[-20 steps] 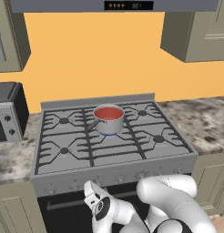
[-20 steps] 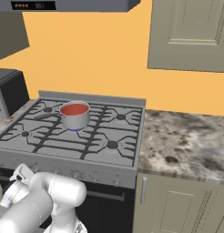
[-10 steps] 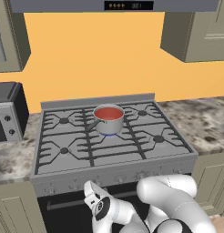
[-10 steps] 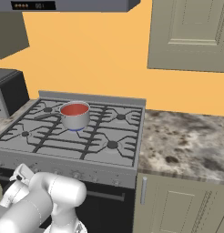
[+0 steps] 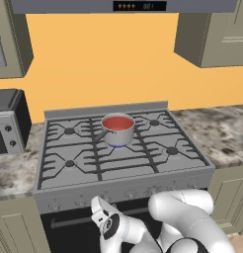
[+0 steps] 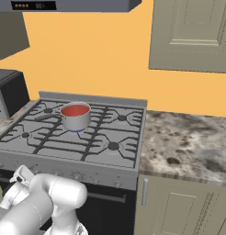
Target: Wait until the marinara sauce is simmered to a deep red color and then turn off the stove.
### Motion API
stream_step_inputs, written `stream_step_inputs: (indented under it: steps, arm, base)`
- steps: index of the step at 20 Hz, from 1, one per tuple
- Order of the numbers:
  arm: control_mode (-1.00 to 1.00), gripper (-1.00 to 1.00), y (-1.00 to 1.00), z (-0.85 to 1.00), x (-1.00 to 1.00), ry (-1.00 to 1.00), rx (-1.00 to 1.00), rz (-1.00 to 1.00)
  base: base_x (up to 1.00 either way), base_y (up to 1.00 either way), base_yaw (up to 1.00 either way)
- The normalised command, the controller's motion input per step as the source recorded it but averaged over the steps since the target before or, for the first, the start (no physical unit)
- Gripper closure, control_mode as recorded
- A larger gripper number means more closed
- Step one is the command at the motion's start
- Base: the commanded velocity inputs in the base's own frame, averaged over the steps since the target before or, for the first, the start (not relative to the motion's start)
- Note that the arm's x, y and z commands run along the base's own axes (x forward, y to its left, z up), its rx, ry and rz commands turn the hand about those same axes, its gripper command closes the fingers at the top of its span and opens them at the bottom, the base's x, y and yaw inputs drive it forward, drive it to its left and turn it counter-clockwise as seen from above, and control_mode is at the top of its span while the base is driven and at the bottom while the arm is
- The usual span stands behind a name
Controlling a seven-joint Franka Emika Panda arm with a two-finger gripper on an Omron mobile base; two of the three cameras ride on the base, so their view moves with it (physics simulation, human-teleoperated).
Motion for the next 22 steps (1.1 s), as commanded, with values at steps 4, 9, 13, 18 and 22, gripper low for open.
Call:
stream_step_inputs:
  steps: [4, 9, 13, 18, 22]
  arm:
    - [-1.0, -1.0, 0.0, 0.0, 0.0, 0.0, 0.0, 0.0]
    - [-1.0, -1.0, 0.0, 0.0, 0.0, 0.0, 0.0, 0.0]
    - [-1.0, -1.0, 0.0, 0.0, 0.0, 0.0, 0.0, 0.0]
    - [-1.0, -1.0, 0.0, 0.0, 0.0, 0.0, 0.0, 0.0]
    - [-1.0, -1.0, 0.0, 0.0, 0.0, 0.0, 0.0, 0.0]
  base:
    - [0.0, 0.0, 0.0]
    - [0.0, 0.0, 0.0]
    - [0.0, 0.0, 0.0]
    - [0.0, 0.0, 0.0]
    - [0.0, 0.0, 0.0]
